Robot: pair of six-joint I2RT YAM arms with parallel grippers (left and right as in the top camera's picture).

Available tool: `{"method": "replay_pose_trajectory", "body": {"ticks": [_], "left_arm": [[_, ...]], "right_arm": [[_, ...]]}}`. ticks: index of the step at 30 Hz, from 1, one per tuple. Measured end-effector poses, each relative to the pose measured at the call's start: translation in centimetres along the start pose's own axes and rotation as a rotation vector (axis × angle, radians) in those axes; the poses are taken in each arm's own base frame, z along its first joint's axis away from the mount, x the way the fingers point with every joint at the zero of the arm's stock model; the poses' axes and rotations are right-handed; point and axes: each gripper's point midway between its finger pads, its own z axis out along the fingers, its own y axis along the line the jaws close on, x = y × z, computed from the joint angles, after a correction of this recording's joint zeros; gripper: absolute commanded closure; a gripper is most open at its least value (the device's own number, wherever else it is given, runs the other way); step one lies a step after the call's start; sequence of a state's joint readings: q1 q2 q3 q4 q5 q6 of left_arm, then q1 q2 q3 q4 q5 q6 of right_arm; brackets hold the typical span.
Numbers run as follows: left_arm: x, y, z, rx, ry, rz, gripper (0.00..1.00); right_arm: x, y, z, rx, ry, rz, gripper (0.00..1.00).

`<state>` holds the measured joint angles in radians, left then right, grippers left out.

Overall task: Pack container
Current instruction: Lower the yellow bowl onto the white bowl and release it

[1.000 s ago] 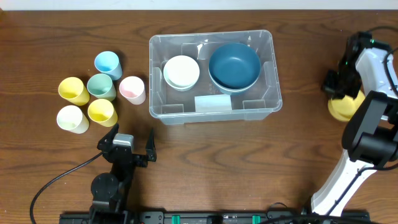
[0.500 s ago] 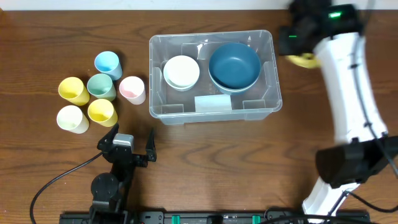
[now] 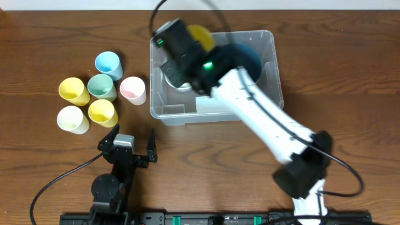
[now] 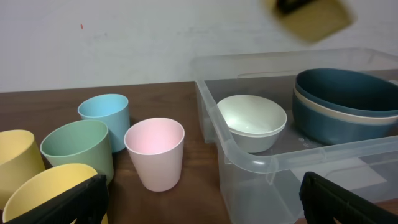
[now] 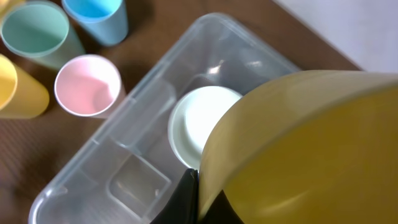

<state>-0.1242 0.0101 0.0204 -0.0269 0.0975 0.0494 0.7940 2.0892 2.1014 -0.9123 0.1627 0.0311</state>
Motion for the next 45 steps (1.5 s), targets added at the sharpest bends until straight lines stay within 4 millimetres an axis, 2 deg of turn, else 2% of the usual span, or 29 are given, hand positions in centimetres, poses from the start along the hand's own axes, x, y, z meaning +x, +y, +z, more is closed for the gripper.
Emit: {"method": "replay_pose_trajectory", "body": {"ticks": [5,10,17,25,27,28,29,30,40,43,45], "left_arm": [[0.0,0.0,0.0,0.000,0.000,0.000,0.02],[0.0,0.0,0.0,0.000,0.000,0.000,0.02],[0.0,0.0,0.0,0.000,0.000,0.000,0.02],[0.0,0.0,0.0,0.000,0.000,0.000,0.02],[0.0,0.0,0.0,0.000,0.000,0.000,0.02],[0.0,0.0,0.0,0.000,0.000,0.000,0.02],[0.0,0.0,0.0,0.000,0.000,0.000,0.02],[0.0,0.0,0.0,0.000,0.000,0.000,0.02],[0.0,0.0,0.0,0.000,0.000,0.000,0.02],[0.0,0.0,0.0,0.000,0.000,0.000,0.02],[0.0,0.0,0.0,0.000,0.000,0.000,0.02]], "right_arm": [[1.4,1.7,4.9,0.001,0.042,-0.038,0.99],[2.2,2.1,7.8,0.002,0.055,-0.059,0.99],[2.5,2.3,10.8,0.004,0.041,-0.084,0.99],[3.2,0.4,12.6,0.027,0.055,-0.063,0.98],[3.3,-0.3,12.8,0.033,0.059,-0.053,0.73],[3.3,-0.5,12.8,0.036,0.060,-0.054,0.55],[3.3,-0.9,12.8,0.039,0.062,-0.051,0.40],[3.4,-1.2,12.9,0.040,0.065,-0.047,0.36],[4.3,-1.2,12.8,0.025,0.101,-0.055,0.40],[4.4,-1.2,12.8,0.021,0.104,-0.054,0.44],[4.5,-1.1,12.8,0.017,0.108,-0.055,0.51]]}}
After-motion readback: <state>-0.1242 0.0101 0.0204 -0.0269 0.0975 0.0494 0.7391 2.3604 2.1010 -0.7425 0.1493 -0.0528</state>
